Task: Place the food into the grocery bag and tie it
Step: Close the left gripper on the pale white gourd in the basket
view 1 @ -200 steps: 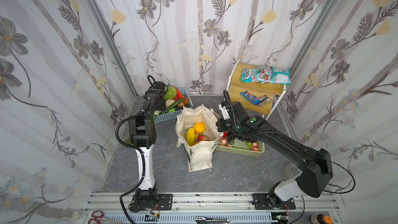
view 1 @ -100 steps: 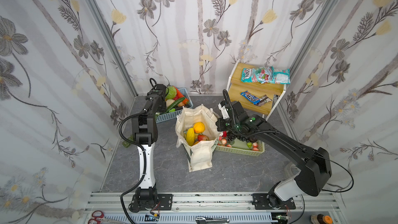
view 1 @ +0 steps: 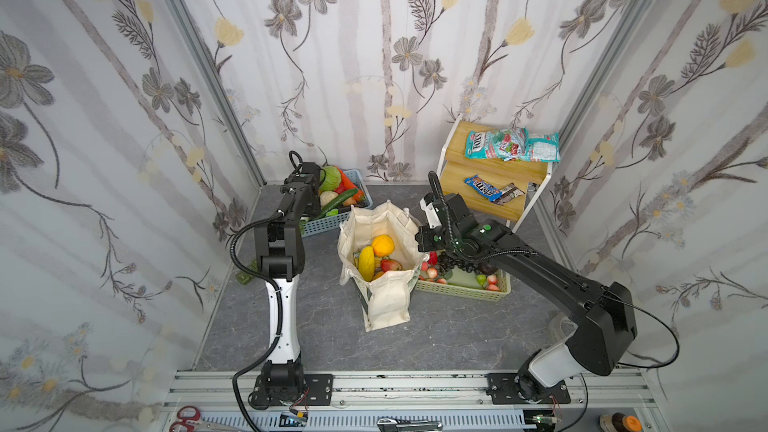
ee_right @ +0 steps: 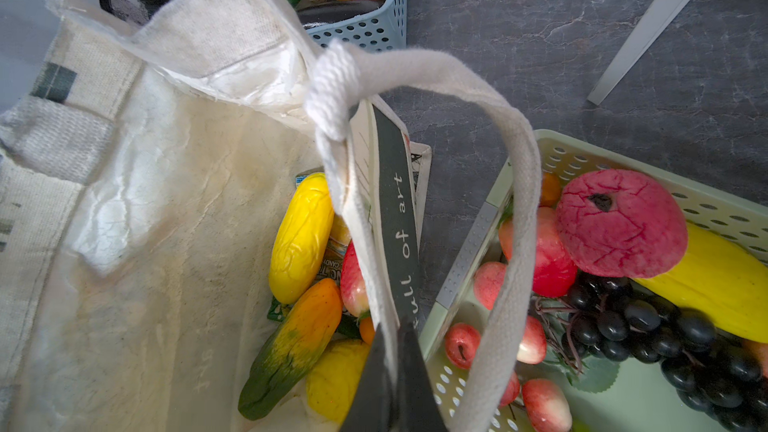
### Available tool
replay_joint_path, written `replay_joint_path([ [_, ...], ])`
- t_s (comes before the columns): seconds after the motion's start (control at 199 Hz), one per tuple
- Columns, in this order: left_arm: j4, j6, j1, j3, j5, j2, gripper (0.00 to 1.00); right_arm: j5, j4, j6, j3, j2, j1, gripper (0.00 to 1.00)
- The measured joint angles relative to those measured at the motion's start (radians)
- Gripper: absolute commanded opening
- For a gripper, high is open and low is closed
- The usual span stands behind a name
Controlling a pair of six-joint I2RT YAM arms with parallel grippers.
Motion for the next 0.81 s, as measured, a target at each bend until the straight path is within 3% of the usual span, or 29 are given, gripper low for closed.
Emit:
replay_joint_path([
  [0.808, -0.048, -0.027, 0.005, 0.001, 0.063, -0.14, 0.41, 0.0, 0.006, -0.013, -0.01, 0.007, -0.002, 0.0],
])
